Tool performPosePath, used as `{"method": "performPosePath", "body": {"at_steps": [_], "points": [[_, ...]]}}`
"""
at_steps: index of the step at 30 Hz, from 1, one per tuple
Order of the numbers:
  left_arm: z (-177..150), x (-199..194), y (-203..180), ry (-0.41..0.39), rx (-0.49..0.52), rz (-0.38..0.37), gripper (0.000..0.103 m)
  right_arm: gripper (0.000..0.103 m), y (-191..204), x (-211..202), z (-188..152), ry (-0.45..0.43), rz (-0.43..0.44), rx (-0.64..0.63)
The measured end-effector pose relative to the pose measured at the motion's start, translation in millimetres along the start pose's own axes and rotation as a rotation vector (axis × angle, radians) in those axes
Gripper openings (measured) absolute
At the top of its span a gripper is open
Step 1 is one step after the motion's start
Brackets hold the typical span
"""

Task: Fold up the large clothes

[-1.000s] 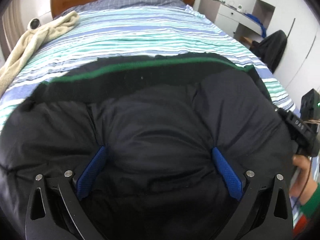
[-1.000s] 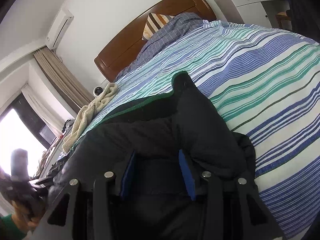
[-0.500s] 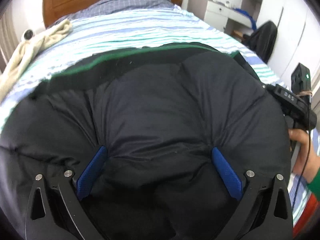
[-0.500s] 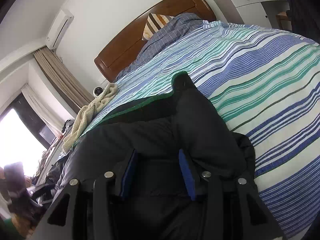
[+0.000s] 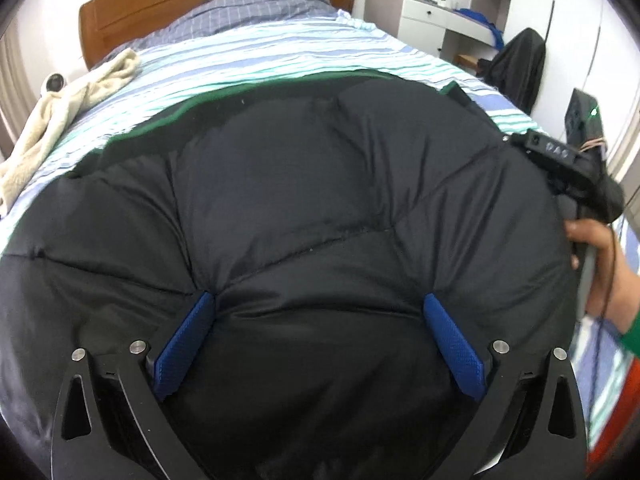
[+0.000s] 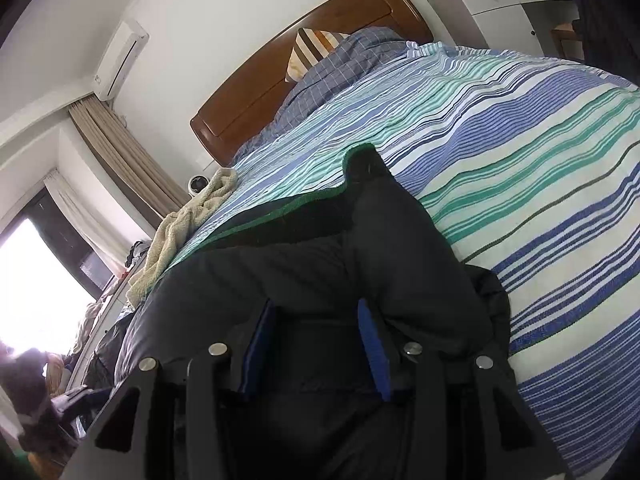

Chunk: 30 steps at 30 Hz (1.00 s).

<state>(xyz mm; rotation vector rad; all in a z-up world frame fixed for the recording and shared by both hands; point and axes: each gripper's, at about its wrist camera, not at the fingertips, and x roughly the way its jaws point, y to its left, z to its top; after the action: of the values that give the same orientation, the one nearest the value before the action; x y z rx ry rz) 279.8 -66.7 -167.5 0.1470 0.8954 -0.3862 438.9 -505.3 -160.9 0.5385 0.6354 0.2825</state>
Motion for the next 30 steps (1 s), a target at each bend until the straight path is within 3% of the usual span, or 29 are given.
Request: {"method": "performPosePath", "body": {"at_steps": [5,9,12,18,24,30], "points": [[3,-1,2,0.029,0.009,-0.002,0.102,0.043,-1,-1,0,0.001,-0.003,-0.002],[-1,-28,-7,0.054,0.029,-0.033,0.098,0.043,-1,-1,0,0.000,-0.003,0.000],[-15,-31,-16,0.030,0.078,0.001,0.099,0.043,-1,-1,-1,-0.001,0.000,-0.001],[-16,-16,-11,0.028,0.046,-0.001,0.101,0.043,2,-1,0,0.000,-0.008,-0.006],[-32,-49,-25,0.036,0.071,0.003,0.099,0.043,2,0,0,-0.001,-0.004,-0.004],[-42,-30,-30,0.040,0.088,0.047,0.101,0.043,3,1,-1,-0.003,0.000,0.000]]}}
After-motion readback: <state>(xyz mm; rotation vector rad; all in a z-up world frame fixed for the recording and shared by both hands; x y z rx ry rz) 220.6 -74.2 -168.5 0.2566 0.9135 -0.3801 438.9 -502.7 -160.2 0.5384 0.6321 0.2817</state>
